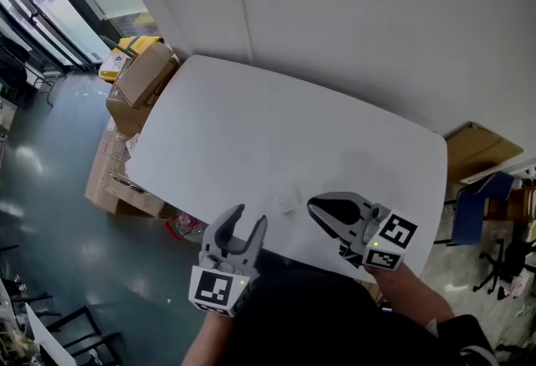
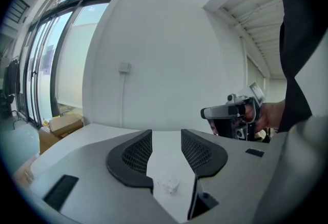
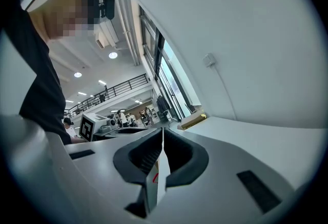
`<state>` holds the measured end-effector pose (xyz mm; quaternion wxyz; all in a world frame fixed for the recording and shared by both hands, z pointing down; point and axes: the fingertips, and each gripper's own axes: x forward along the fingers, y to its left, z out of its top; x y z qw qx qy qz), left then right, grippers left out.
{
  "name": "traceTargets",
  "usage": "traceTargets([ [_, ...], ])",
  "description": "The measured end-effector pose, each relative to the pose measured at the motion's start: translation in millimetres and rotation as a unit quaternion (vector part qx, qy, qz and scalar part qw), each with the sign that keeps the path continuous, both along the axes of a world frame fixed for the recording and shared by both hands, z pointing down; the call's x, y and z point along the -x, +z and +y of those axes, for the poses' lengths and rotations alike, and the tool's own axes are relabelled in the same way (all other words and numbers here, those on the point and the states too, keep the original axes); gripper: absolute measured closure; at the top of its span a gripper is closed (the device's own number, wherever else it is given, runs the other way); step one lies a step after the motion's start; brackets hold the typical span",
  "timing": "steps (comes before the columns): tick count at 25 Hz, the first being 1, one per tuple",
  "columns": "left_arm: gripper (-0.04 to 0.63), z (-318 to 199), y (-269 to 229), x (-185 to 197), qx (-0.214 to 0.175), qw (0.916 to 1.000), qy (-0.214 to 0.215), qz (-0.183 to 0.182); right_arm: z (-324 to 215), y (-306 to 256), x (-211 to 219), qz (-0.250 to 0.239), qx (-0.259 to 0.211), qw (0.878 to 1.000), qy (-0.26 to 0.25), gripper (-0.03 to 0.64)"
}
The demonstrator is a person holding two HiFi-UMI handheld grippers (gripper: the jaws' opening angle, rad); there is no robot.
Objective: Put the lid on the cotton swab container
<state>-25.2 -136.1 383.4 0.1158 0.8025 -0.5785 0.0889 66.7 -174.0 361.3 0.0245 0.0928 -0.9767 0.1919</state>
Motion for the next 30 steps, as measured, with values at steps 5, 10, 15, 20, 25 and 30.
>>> traceTargets([
  [5, 0.399, -5, 39, 5, 0.032, 0.9986, 0.039, -0.016, -7, 16, 22, 0.025, 0.009, 1.000, 0.000, 0.598],
  [10, 0.366, -16, 68, 6, 0.053, 0.9957, 0.072, -0.024, -9, 39, 36, 0.058, 0.023, 0.998, -0.003, 0.598],
  [15, 0.354, -25, 100, 3, 0.069, 0.9924, 0.101, -0.014, -14, 69, 45, 0.095, 0.042, 0.995, -0.007, 0.598],
  [20, 0.354, -27, 140, 1, 0.099, 0.9871, 0.126, -0.009, -22, 89, 51, 0.130, 0.055, 0.990, 0.008, 0.598],
  [25, 0.354, -24, 175, -10, 0.123, 0.9815, 0.146, -0.012, -28, 109, 46, 0.161, 0.070, 0.984, 0.014, 0.598],
  [30, 0.354, -33, 201, -21, 0.133, 0.9780, 0.160, -0.014, -30, 132, 47, 0.175, 0.087, 0.981, -0.004, 0.564],
])
